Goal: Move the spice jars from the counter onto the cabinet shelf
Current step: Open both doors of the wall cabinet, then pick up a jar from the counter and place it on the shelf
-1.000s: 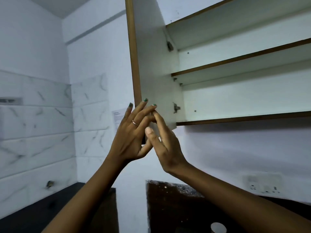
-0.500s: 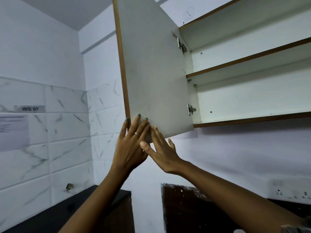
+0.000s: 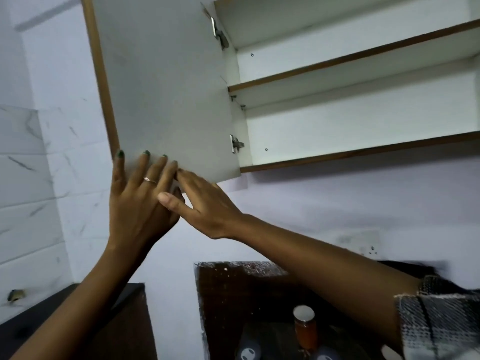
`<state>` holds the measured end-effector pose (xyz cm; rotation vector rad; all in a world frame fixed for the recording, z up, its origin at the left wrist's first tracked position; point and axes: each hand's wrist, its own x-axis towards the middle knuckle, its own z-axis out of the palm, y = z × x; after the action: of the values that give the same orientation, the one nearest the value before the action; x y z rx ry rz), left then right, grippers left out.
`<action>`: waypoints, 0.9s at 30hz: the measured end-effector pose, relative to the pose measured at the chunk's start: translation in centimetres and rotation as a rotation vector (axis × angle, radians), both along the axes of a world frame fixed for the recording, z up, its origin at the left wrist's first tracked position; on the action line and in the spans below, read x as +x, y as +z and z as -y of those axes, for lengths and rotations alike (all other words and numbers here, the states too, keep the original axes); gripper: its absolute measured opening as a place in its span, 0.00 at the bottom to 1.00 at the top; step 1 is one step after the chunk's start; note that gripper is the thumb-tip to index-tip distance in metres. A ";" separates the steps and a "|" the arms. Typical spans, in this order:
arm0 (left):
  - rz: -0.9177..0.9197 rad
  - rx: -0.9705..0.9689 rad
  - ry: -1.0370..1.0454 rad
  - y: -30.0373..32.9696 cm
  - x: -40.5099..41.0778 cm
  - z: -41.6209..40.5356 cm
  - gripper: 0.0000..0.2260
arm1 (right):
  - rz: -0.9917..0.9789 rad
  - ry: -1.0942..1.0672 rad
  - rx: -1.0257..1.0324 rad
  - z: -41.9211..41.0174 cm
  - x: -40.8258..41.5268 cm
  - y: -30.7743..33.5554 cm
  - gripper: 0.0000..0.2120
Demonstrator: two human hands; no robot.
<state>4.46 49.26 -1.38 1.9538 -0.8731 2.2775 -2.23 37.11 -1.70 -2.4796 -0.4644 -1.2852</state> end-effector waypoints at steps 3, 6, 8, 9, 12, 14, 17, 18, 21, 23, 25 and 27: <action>-0.024 -0.044 -0.157 0.0 -1.8 1.9 0.12 | 0.193 -0.044 -0.138 1.1 -2.5 0.2 0.13; -0.081 -0.006 -0.344 -0.2 -4.1 4.1 0.10 | 0.343 -0.098 -0.235 2.6 -5.2 0.2 0.10; -0.166 -0.014 -0.473 -0.5 -5.8 5.8 0.11 | 0.395 -0.173 -0.285 3.9 -7.2 -0.1 0.10; -0.199 -0.021 -0.542 -0.9 -6.6 6.8 0.12 | 0.406 -0.218 -0.311 4.7 -8.2 -0.5 0.10; -0.256 0.003 -0.766 -3.0 -8.8 9.7 0.13 | 0.400 -0.329 -0.391 6.6 -11.7 -2.1 0.11; -0.304 0.027 -0.886 -5.0 -10.2 11.7 0.14 | 0.378 -0.406 -0.427 7.9 -13.9 -3.8 0.12; -0.380 0.059 -1.041 -8.7 -12.7 14.6 0.17 | 0.341 -0.519 -0.414 9.9 -17.2 -7.2 0.10; -0.411 0.086 -1.095 -10.0 -13.5 15.5 0.17 | 0.326 -0.555 -0.401 10.5 -18.3 -8.5 0.10; -0.560 0.198 -1.247 -14.4 -16.2 18.0 0.17 | 0.242 -0.646 -0.337 12.2 -21.6 -12.7 0.09; -0.688 0.286 -1.309 -17.3 -17.9 19.3 0.18 | 0.167 -0.687 -0.277 13.2 -23.6 -15.5 0.09; -0.779 0.399 -1.327 -20.1 -19.3 20.6 0.19 | 0.079 -0.720 -0.219 14.3 -25.4 -18.4 0.10; -0.814 0.522 -1.322 -22.6 -20.3 21.9 0.19 | -0.016 -0.734 -0.173 15.6 -27.1 -21.6 0.10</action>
<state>-15.83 27.32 -24.00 1.3432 -1.8448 0.5105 -29.30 21.53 -23.26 -2.9297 0.4087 -1.5064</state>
